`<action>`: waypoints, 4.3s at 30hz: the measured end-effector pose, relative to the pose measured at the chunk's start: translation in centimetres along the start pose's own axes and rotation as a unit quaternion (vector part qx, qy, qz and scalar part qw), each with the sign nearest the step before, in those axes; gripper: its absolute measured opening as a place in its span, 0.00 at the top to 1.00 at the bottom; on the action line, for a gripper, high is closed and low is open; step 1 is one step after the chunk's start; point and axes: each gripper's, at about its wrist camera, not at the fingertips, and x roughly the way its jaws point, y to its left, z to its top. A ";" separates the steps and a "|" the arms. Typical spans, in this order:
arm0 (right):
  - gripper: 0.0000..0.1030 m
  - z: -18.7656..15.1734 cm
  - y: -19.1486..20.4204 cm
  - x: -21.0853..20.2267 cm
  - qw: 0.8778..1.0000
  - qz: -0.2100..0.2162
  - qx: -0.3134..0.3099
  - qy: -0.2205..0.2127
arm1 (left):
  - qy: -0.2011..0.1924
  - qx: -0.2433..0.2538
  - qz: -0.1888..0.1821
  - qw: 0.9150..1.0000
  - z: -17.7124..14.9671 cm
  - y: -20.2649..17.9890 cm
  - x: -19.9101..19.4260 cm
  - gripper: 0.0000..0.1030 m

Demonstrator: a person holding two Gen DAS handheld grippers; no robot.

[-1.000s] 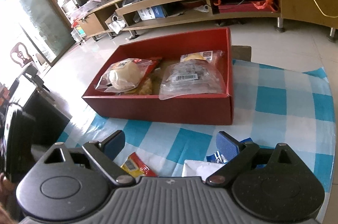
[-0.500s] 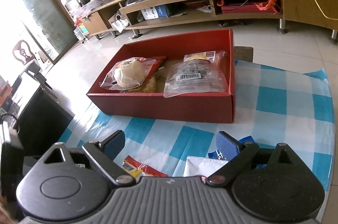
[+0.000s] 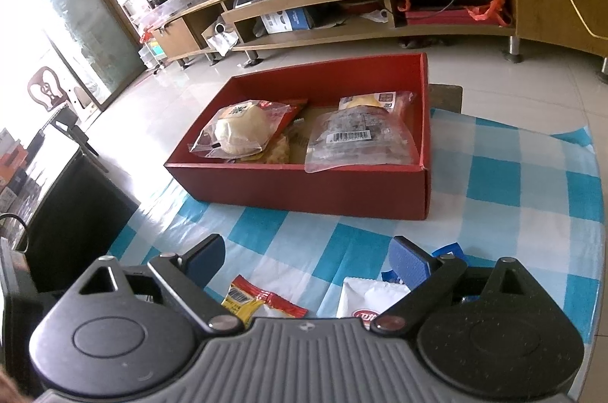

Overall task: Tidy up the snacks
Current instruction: 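Close the left tool on the Kaprons pack while the right tool approaches the yellow-red packet, then lift the Kaprons pack with the left tool while the right tool grasps the yellow-red packet, then carry the Kaprons pack in the left tool while the right tool carries the yellow-red packet over the box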

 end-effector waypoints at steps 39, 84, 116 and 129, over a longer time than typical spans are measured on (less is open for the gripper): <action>0.10 -0.1 0.8 1.9 0.999 0.007 -0.017 0.034 | -0.053 -0.052 -0.059 0.995 3.1 2.3 0.7 0.24; 0.00 -6.3 8.1 8.1 0.992 -0.085 0.026 0.084 | -0.039 -0.091 -0.067 0.993 2.6 5.6 0.8 0.22; 0.48 -7.4 7.2 3.2 0.998 -0.052 -0.039 0.026 | -0.038 -0.147 -0.075 0.985 2.9 3.9 -0.9 0.38; 0.48 -4.6 5.5 1.4 0.999 -0.035 0.003 -0.022 | -0.083 -0.134 -0.083 0.984 5.4 2.8 -3.6 0.37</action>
